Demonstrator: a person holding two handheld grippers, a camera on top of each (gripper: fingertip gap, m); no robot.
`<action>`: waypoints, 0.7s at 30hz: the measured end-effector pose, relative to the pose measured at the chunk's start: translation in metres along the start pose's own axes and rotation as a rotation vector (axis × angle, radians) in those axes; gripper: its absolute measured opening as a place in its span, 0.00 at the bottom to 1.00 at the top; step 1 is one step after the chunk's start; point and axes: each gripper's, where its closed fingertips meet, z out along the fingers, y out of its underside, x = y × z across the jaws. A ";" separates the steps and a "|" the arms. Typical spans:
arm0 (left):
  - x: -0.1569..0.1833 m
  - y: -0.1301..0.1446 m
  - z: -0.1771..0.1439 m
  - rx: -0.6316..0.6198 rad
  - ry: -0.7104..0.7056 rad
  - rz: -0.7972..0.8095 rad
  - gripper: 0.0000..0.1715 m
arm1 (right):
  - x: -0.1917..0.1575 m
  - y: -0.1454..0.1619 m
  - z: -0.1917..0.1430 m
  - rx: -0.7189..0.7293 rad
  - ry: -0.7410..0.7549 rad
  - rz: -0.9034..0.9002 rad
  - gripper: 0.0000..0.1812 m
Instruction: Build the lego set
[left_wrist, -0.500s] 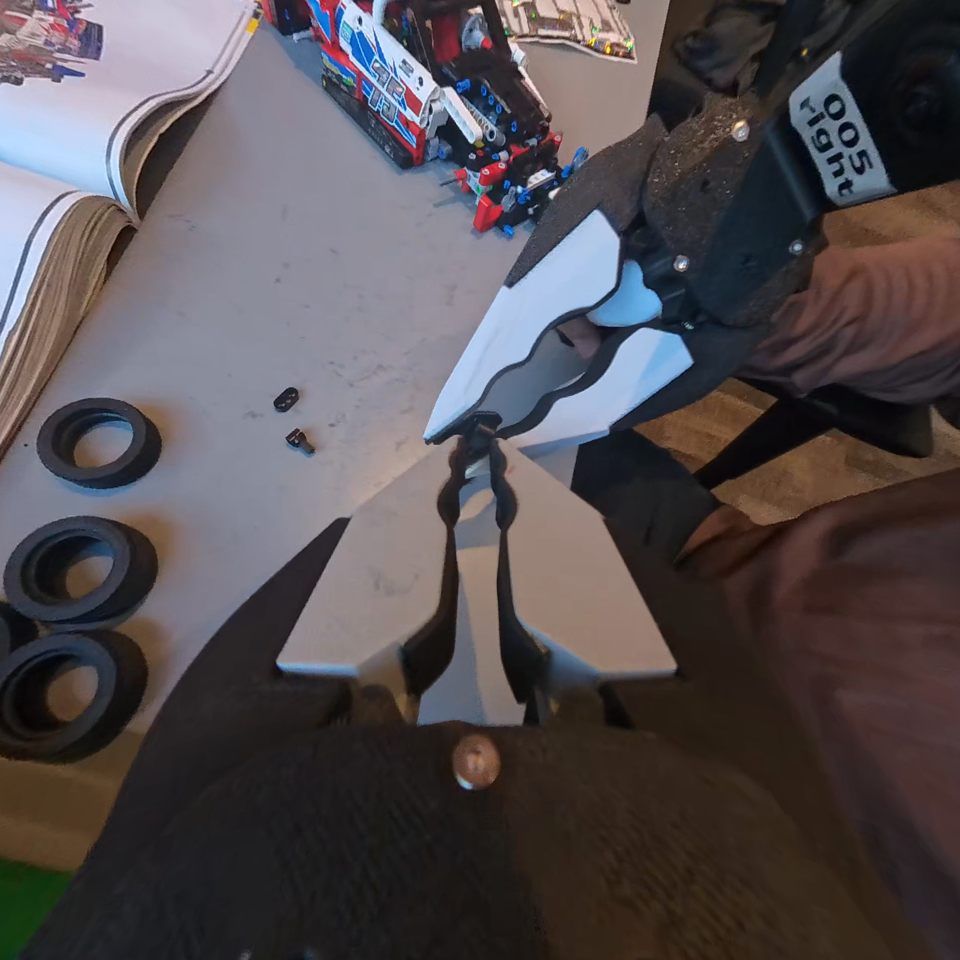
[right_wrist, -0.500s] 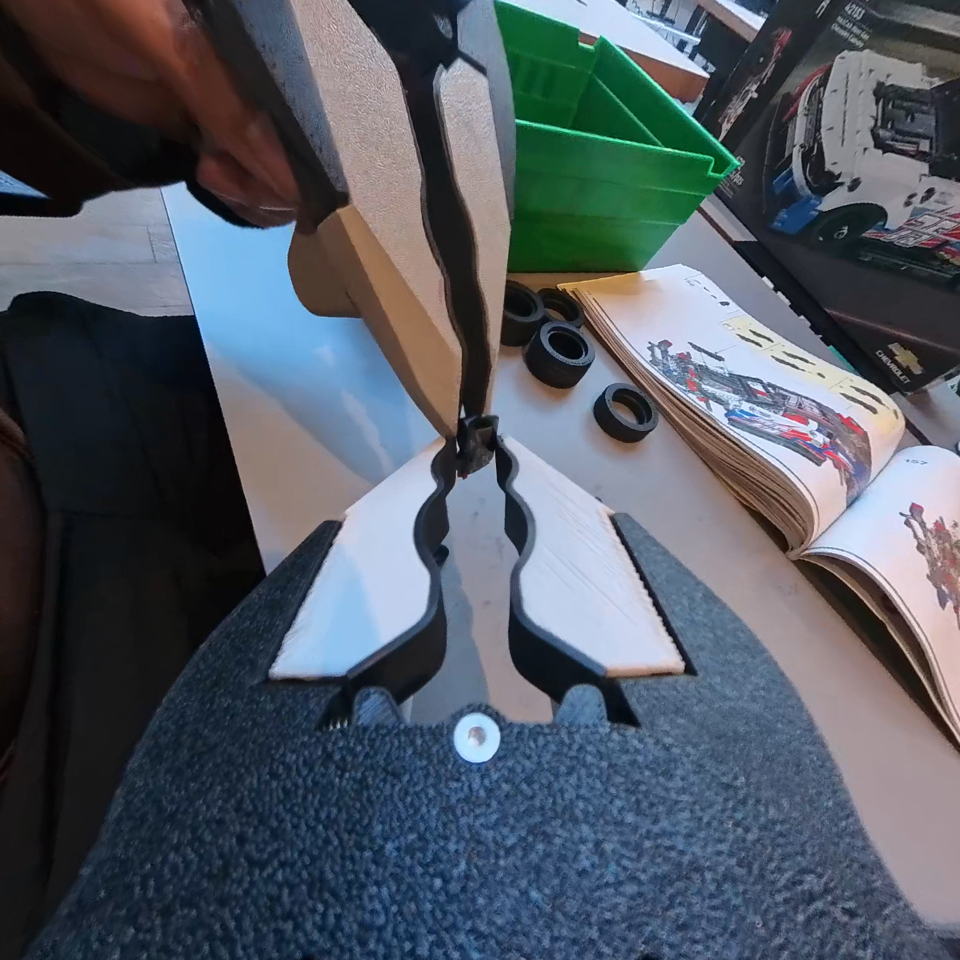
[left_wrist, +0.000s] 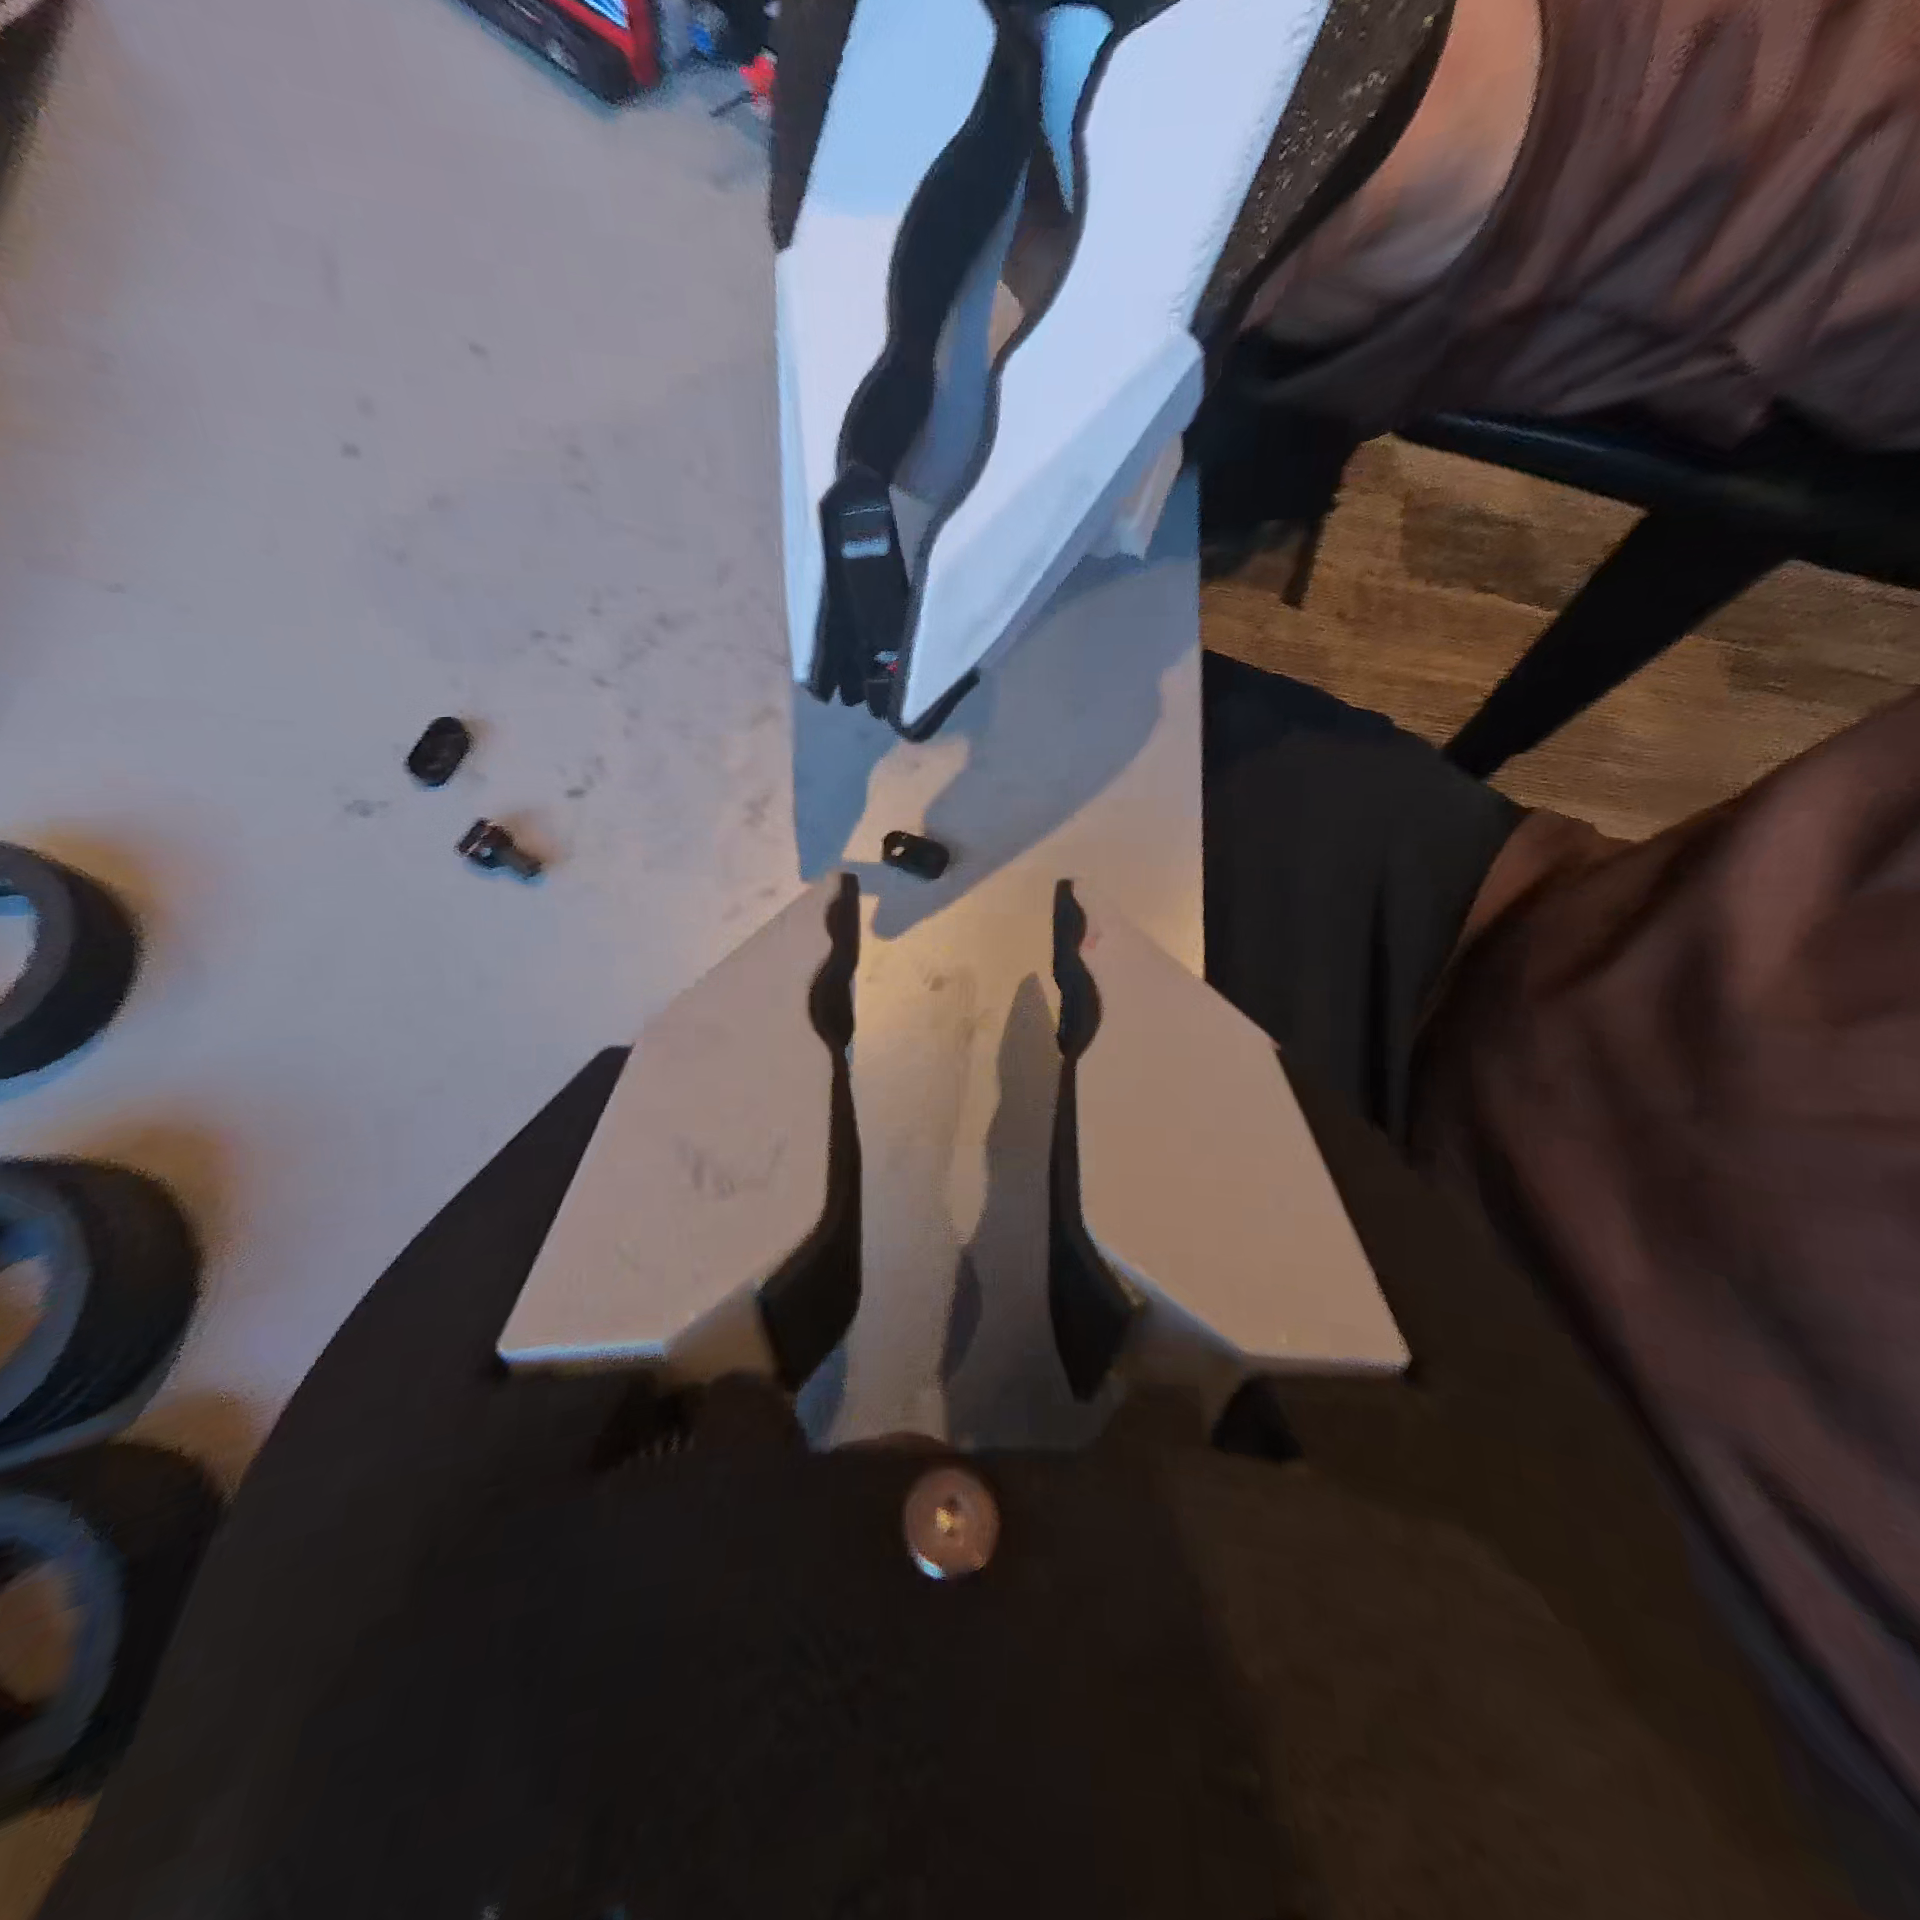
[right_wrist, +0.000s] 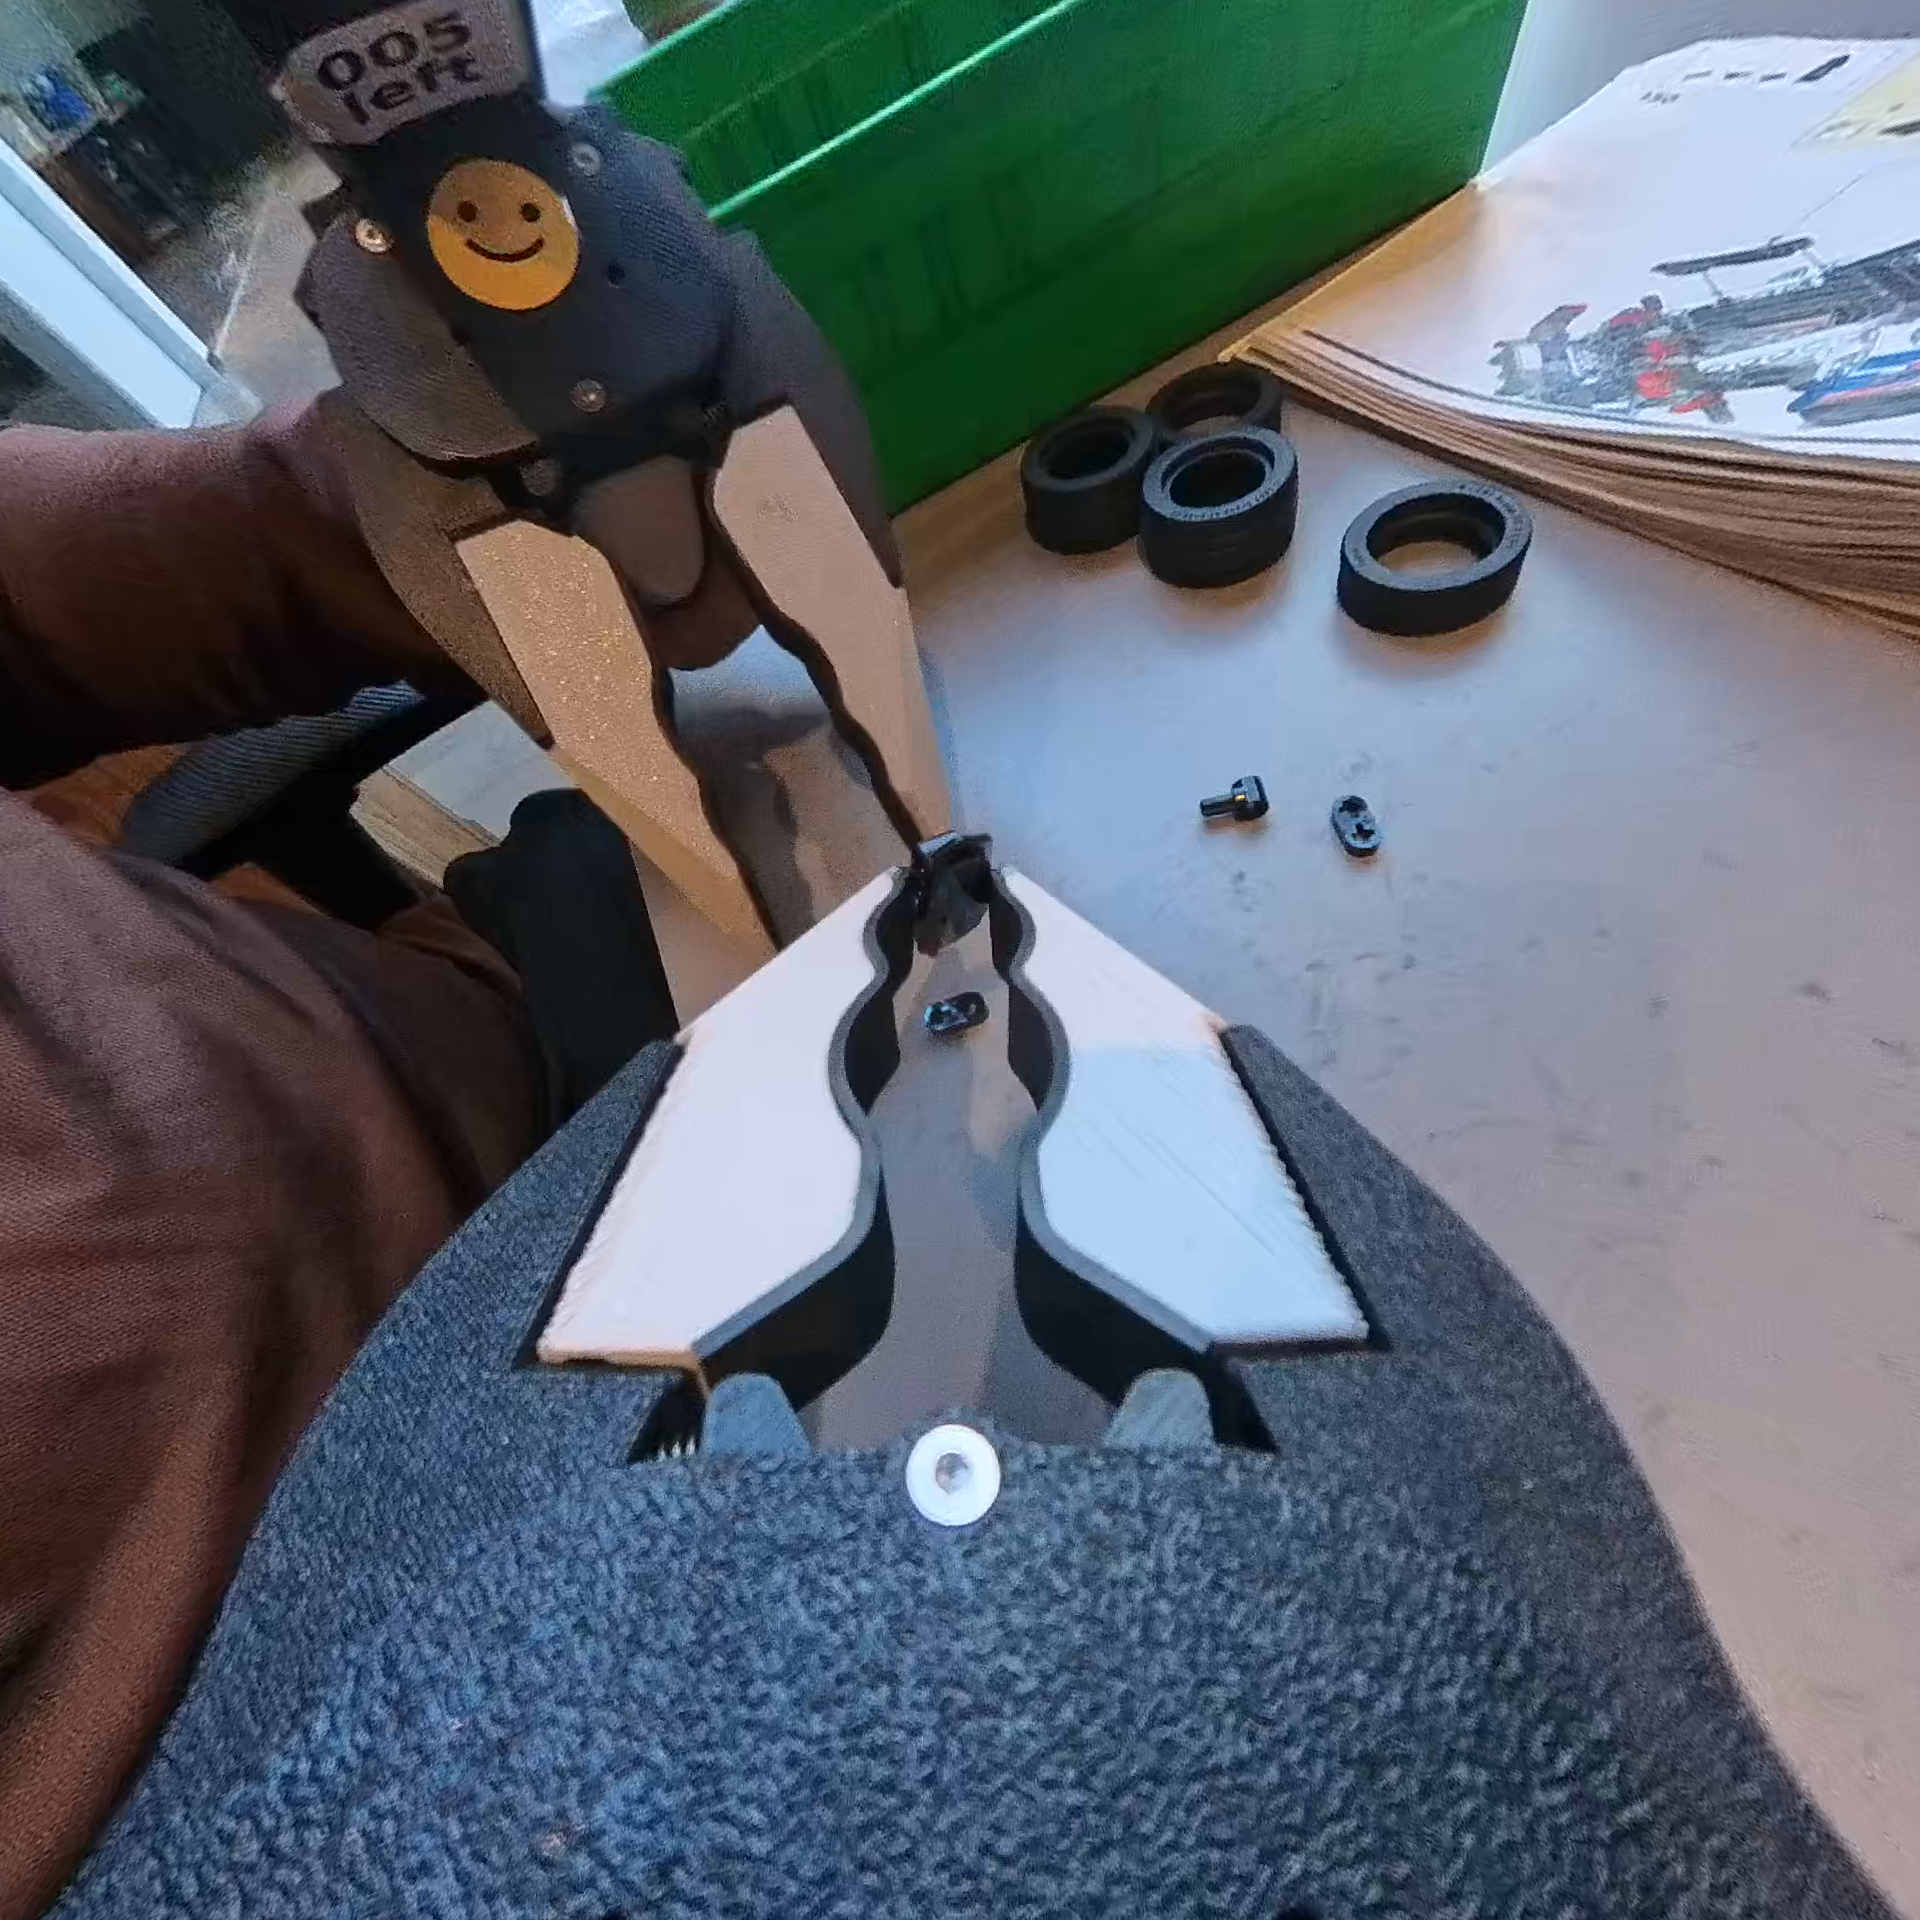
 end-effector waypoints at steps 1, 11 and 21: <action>0.000 -0.001 0.004 0.004 0.023 -0.002 0.20 | 0.000 0.002 0.001 -0.007 -0.003 0.003 0.08; -0.008 0.009 0.025 -0.099 0.088 0.055 0.15 | -0.003 0.004 -0.009 0.036 0.013 0.005 0.08; 0.001 0.008 0.029 -0.076 0.103 0.041 0.07 | -0.009 0.007 -0.015 0.052 0.017 0.005 0.08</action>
